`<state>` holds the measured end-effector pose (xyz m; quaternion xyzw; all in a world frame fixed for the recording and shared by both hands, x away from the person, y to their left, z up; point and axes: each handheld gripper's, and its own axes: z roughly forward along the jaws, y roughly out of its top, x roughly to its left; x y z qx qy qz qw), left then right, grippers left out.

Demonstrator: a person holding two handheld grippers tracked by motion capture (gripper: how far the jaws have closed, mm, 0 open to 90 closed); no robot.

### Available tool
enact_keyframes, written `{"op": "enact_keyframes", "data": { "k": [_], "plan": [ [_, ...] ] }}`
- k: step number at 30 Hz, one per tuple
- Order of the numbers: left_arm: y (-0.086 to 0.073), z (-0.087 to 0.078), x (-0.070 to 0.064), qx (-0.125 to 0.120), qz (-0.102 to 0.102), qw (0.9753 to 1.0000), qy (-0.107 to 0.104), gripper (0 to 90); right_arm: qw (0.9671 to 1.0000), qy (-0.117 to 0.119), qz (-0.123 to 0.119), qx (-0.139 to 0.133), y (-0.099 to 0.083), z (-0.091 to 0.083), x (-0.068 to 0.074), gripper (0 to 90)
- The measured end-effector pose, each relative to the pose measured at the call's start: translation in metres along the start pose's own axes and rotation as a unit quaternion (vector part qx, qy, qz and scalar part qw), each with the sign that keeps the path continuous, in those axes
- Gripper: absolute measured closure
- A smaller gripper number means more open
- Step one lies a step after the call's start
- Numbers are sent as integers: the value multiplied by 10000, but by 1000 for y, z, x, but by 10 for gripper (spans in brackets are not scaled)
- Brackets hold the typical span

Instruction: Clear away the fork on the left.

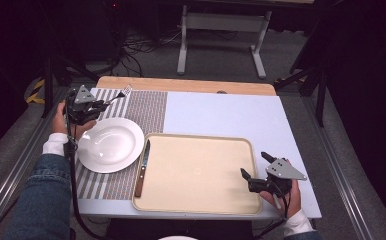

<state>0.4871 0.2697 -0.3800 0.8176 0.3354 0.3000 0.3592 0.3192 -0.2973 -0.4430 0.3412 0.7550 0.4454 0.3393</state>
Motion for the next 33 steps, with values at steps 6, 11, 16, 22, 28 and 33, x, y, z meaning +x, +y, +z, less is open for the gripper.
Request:
{"op": "enact_keyframes", "data": {
  "k": [6, 11, 16, 22, 28, 33],
  "plan": [
    [6, -12, -16, -271, 163, 9994, -116, 767, 10000, 1, -25, -28, 1, -1, 2, 112],
    [10, -21, -30, -440, 287, 9984, -218, 767, 10000, 17, -38, -34, 2, -1, 2, 112],
    [16, -27, -46, -577, 487, 9967, -283, 767, 10000, 17, -36, -35, 2, 0, 2, 113],
    [18, -30, -65, -704, 638, 9945, -441, 767, 9999, 91, 19, -63, 3, 0, 2, 113],
    [17, -30, -83, -704, 809, 9924, -597, 767, 9999, 90, 78, -101, 3, -1, 1, 114],
    [16, -29, -96, -712, 917, 9908, -701, 767, 9999, 96, 46, -87, 3, -1, 1, 114]
  ]
}}
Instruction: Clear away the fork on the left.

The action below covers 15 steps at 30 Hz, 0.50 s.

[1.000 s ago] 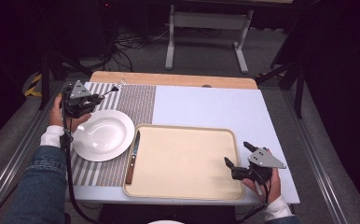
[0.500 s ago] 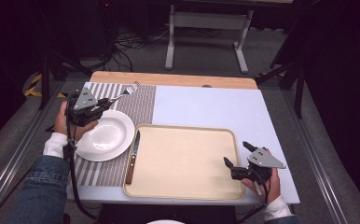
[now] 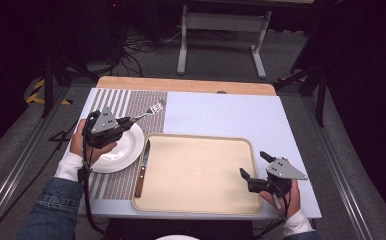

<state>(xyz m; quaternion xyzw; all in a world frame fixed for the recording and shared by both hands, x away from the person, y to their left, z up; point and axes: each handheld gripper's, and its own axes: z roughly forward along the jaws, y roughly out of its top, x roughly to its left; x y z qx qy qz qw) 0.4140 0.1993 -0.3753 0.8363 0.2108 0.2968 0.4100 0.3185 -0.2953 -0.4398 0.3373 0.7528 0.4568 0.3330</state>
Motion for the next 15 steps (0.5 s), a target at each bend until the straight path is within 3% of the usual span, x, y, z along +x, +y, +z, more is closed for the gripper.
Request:
{"op": "enact_keyframes", "data": {
  "k": [15],
  "plan": [
    [2, 6, -23, 11, 202, 9994, -265, 767, 10000, 15, -21, 7, 0, 0, 0, 116]
  ]
}}
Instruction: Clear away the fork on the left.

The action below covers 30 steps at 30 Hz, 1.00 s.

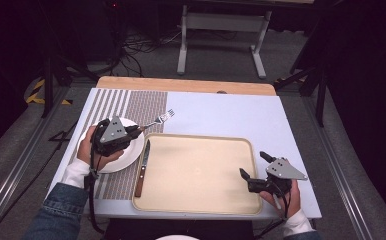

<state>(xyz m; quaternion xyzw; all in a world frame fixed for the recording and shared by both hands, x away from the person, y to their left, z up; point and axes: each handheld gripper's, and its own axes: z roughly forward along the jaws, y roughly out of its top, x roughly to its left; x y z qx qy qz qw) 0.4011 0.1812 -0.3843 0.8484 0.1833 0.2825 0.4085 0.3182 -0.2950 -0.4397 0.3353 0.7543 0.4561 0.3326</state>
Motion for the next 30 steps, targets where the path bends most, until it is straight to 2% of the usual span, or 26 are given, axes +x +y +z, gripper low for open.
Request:
{"op": "enact_keyframes", "data": {
  "k": [16, 22, 30],
  "plan": [
    [3, 5, -22, -44, 122, 9995, -274, 767, 10000, 3, -37, 7, 0, 0, 1, 117],
    [4, 5, -29, -47, 136, 9992, -377, 767, 9999, -98, -61, -8, 1, -1, 1, 119],
    [3, 7, -45, -19, 242, 9982, -554, 767, 9999, -110, -105, -24, 3, -1, 2, 119]
  ]
}}
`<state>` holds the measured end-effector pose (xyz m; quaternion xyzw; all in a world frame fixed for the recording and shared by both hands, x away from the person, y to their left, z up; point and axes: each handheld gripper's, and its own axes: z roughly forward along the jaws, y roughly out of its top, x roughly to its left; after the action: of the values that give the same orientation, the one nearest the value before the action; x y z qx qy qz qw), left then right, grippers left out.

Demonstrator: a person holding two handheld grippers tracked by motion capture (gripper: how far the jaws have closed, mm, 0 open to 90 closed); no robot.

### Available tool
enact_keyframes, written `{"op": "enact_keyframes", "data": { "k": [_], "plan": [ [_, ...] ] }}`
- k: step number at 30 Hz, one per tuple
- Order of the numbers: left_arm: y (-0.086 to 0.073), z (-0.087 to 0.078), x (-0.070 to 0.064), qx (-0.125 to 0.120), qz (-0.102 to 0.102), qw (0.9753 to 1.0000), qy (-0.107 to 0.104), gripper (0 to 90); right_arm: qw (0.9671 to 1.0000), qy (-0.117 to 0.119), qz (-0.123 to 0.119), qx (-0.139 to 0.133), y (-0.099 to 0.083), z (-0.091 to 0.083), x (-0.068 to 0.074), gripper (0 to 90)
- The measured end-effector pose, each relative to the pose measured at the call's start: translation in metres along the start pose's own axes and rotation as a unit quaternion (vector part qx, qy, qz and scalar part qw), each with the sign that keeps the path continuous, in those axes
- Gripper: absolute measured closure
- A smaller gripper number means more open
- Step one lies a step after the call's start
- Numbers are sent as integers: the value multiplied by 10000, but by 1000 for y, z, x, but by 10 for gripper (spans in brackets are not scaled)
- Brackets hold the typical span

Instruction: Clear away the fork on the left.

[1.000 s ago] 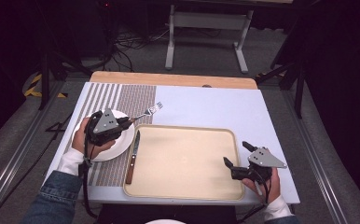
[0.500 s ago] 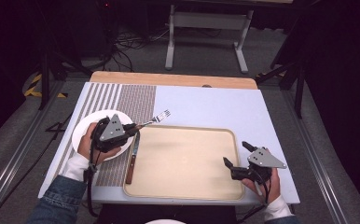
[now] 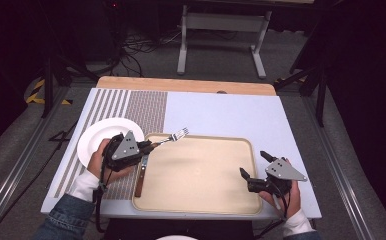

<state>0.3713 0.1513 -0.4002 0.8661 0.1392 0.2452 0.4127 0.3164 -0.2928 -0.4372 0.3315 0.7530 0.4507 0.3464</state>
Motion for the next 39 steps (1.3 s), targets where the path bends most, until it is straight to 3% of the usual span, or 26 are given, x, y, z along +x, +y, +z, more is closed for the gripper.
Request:
{"op": "enact_keyframes", "data": {
  "k": [5, 11, 21, 32, 39],
  "plan": [
    [0, 8, -11, 96, 67, 9998, -138, 767, 10000, -5, 7, 0, 0, 0, 0, 120],
    [1, 16, -24, 208, 184, 9993, -262, 767, 9997, -173, 104, -101, 0, -3, -3, 127],
    [-3, 27, -44, 420, 247, 9979, -435, 767, 9999, -114, 36, -53, 0, -2, -1, 127],
    [-9, 33, -54, 443, 104, 9978, -485, 766, 10000, -63, 19, -7, -1, 0, 0, 126],
    [-15, 33, -64, 431, -143, 9987, -239, 765, 10000, -19, -25, 47, -1, 2, 1, 125]
  ]
}}
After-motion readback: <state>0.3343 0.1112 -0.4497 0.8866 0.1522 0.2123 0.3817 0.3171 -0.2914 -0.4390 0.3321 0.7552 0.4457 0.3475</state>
